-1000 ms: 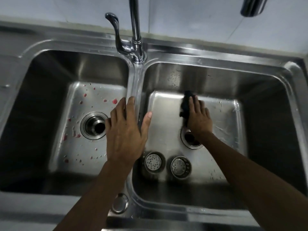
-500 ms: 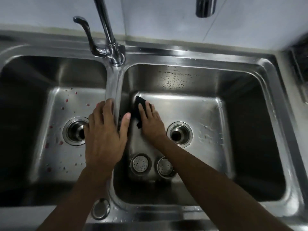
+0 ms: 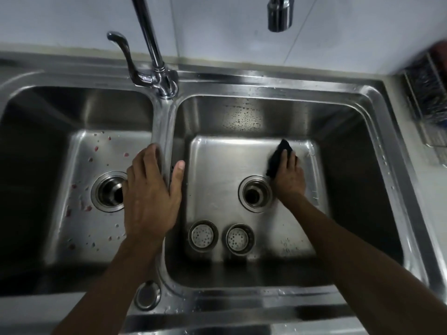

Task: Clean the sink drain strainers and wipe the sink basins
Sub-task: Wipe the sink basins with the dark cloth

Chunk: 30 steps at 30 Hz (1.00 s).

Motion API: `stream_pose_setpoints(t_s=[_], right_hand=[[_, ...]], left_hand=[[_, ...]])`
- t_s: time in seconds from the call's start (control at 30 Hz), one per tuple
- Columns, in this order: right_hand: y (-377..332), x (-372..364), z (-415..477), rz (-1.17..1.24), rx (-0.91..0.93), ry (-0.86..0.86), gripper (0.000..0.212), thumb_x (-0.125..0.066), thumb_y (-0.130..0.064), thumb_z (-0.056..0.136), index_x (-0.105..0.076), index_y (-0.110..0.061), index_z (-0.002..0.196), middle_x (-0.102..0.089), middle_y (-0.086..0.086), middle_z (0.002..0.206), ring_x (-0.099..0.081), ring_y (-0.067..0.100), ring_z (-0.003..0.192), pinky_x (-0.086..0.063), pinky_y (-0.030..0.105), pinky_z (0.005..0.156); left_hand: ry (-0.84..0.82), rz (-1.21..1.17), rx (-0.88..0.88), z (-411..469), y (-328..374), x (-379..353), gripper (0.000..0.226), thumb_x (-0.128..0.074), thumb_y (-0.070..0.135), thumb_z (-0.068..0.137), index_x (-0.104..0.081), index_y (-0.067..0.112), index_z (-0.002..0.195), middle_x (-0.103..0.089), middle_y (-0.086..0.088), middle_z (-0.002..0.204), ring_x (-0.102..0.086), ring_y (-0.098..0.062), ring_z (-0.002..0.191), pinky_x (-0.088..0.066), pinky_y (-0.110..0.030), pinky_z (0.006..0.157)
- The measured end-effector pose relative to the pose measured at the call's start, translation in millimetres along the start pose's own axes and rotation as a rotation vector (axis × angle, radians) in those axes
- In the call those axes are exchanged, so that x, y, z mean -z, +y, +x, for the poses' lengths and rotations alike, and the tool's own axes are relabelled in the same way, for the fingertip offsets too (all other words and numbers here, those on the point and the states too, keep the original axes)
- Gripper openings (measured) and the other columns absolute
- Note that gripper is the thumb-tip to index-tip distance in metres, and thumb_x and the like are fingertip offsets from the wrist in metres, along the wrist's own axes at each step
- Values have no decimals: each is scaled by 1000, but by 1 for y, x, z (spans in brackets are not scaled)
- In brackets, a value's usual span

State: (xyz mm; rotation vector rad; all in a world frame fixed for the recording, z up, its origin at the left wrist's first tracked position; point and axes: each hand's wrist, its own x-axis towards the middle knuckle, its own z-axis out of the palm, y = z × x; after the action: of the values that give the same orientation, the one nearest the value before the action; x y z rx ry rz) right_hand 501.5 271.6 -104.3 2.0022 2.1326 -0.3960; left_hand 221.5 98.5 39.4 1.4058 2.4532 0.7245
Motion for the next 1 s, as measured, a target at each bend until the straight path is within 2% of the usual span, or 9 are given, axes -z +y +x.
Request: stream_pose_setpoints(t_s=[0.1,0.27,0.4,0.5,0.57,0.67,0.8,0.93,1.0], right_hand=[[-33,-2,-4,58,34,15,87,-56,-29,100,1,-12,163,-1,17,170,-9,39,156,-20,47,125],[-118,-19,-32,29,443,5,74,-45,-19,102,-4,-14,163,-4,16,170,-12,36,156,-21,42,125],[-167,-32,-74,5,687,-21,77,-56,-26,100,-13,-15,163,-16,15,169,-23,33,154,-30,39,120],[-175,-19,-87,133,592,-60,63,-62,-31,96,-38,-27,154,-53,10,149,-56,32,130,-53,40,92],[-176,1,-87,332,510,-163,48,-66,-33,93,-57,-31,139,-70,9,124,-67,32,110,-54,39,88],[-172,32,-99,817,376,-356,35,-70,-27,94,-69,-21,128,-74,4,120,-70,21,111,-52,38,101],[-171,83,-123,1391,225,-495,33,-67,-15,98,-65,-12,131,-75,12,115,-74,21,96,-62,33,79],[-170,137,-137,1607,245,-495,36,-60,-18,101,-60,-19,137,-74,10,121,-73,26,109,-62,54,78],[-178,159,-141,1623,300,-471,38,-58,-18,102,-57,-19,140,-72,10,124,-70,26,115,-61,57,82]], left_hand=[[4,-11,13,-1,1,1,81,-23,73,102,-39,10,150,-51,-19,145,-52,-37,132,-47,-57,107],[-2,-8,27,-2,1,1,77,-29,70,103,-39,11,151,-51,-18,145,-52,-36,132,-47,-56,107],[-2,17,12,-2,0,0,74,-29,68,104,-39,11,150,-50,-17,146,-52,-34,132,-49,-54,106],[-4,36,18,-2,1,0,72,-32,67,104,-38,13,151,-49,-15,147,-52,-32,132,-50,-54,105],[1,55,17,-2,1,2,70,-34,65,104,-39,13,150,-50,-15,147,-53,-33,132,-50,-54,104],[5,35,7,-3,1,4,68,-35,61,105,-44,9,148,-51,-16,146,-53,-34,130,-50,-55,102],[-5,65,17,-5,-6,16,71,-31,65,104,-44,11,149,-45,-16,154,-48,-34,138,-47,-58,105],[-30,192,-40,-15,-32,44,78,-22,73,102,-39,18,155,-37,-13,163,-40,-33,147,-42,-56,113],[-57,264,-67,-18,-58,66,80,-22,74,101,-38,18,156,-36,-12,165,-38,-32,149,-40,-56,114]])
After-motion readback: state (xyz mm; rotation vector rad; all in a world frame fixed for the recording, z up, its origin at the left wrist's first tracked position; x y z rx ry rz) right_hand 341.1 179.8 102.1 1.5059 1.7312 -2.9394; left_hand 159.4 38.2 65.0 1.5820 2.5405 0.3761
